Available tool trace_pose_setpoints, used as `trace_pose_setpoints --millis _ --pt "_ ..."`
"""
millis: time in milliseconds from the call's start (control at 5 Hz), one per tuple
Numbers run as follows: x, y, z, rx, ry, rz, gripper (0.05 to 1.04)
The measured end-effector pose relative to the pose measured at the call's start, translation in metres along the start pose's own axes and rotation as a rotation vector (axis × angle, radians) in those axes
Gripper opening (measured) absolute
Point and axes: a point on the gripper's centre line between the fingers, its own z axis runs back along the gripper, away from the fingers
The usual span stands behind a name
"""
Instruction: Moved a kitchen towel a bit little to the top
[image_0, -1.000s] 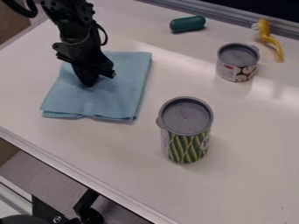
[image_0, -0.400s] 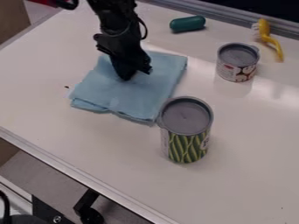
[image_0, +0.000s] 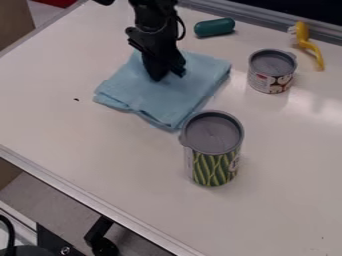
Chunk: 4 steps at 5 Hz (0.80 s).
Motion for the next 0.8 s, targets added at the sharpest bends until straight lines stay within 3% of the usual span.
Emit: trace_pose_setpoints --millis 400,600,800 --pt "0.023 0.005 -0.007 0.008 0.008 0.021 0.052" --pt "0.014 0.004 -0.007 -0.04 0.049 0.033 0.073" --pt "0.014 0.005 0.008 -0.067 0.059 0.087 0.207"
